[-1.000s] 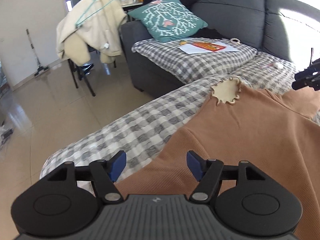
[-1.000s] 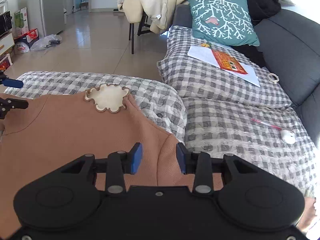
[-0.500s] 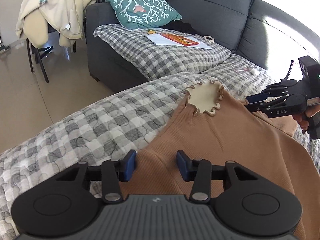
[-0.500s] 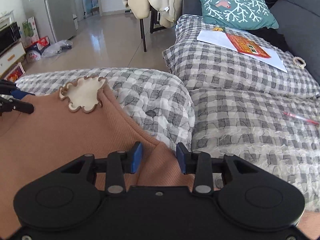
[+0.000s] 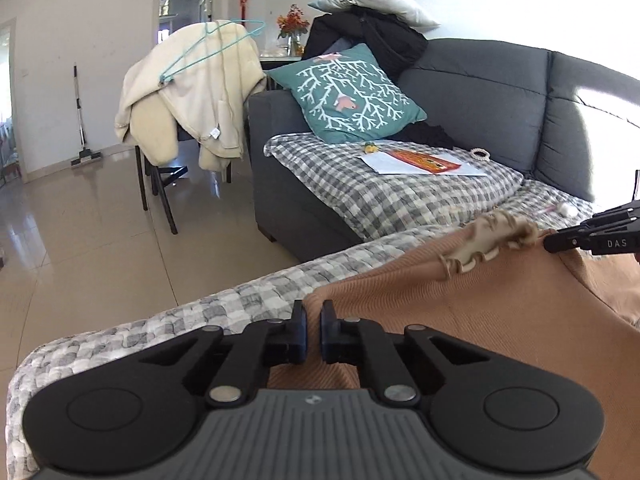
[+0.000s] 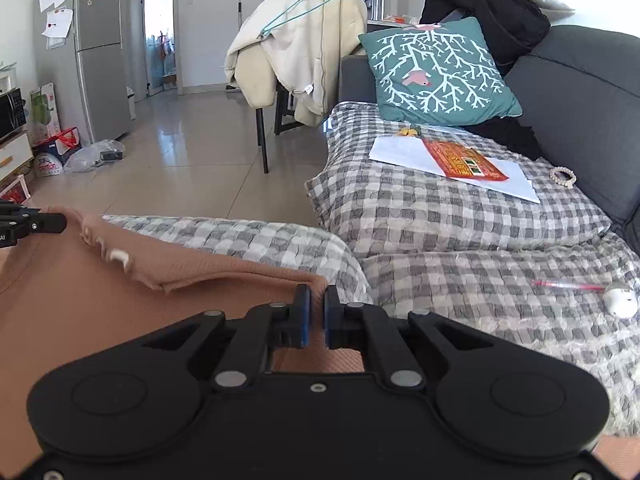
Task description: Fold clothes
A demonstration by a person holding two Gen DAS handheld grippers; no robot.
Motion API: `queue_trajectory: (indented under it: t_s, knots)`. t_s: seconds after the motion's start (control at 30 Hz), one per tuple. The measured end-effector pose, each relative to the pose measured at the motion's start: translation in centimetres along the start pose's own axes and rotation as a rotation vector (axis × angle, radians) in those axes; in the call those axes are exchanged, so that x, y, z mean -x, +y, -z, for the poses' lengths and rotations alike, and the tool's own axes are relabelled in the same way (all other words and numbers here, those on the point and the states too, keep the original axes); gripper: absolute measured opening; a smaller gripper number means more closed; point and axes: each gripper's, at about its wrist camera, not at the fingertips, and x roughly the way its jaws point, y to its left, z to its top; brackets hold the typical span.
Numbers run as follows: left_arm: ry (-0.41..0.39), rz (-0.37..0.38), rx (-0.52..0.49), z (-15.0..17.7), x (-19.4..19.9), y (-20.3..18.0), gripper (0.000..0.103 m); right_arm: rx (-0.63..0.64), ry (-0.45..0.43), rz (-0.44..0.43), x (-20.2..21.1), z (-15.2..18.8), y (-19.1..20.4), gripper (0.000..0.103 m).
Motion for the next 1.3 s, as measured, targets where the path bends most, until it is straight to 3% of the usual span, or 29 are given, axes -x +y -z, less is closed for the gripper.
queue_trajectory:
  t_s: [0.23, 0.3, 0.37, 0.4, 0.5, 0.63, 0.7, 0.77, 0.87, 1.23, 1.3]
  knots:
    - [0.079, -0.043, 0.054, -1.0, -4.1, 1.5, 0.008, -0.034, 0.098, 0.067, -5.4, -0.2, 0.8, 0.013]
    - [0.116, -0.058, 0.043, -0.6, -5.3, 1.4, 0.017, -0.021, 0.096, 0.095, -5.7, 0.1, 1.4, 0.025]
    - [0.107, -0.096, 0.023, -0.6, -5.4, 1.1, 0.04, -0.012, 0.078, 0.1, -5.2, -0.2, 1.6, 0.036]
    - [0.105, -0.109, 0.02, -0.8, -5.1, 1.1, 0.041, -0.001, 0.064, 0.098, -4.7, -0.3, 1.7, 0.036]
    - [0.059, -0.096, 0.026, -1.7, -3.6, 1.2, 0.042, 0.024, 0.029, 0.08, -3.6, -0.9, 2.1, 0.035]
    - [0.015, -0.011, 0.032, -2.5, -2.5, 0.5, 0.042, 0.034, 0.052, -0.043, -3.8, -1.7, 3.2, 0.027]
    - [0.039, 0.079, 0.036, -2.7, -3.1, -0.2, 0.04, 0.044, 0.087, -0.09, -4.9, -1.8, 4.2, 0.024]
    - [0.086, 0.159, 0.044, -2.6, -4.2, -0.9, 0.029, 0.062, 0.108, -0.102, -6.1, -1.6, 4.9, 0.024]
    - [0.145, 0.224, 0.036, -1.9, -6.2, -1.8, 0.022, 0.058, 0.102, -0.088, -7.2, -1.5, 5.4, 0.024]
    - [0.097, 0.156, 0.066, -2.4, -11.2, -1.6, 0.021, 0.039, 0.063, -0.035, -8.6, -2.0, 5.7, 0.027]
    - [0.106, 0.111, 0.092, -2.7, -11.4, -1.5, 0.036, 0.017, 0.06, -0.034, -7.8, -2.1, 5.5, 0.028]
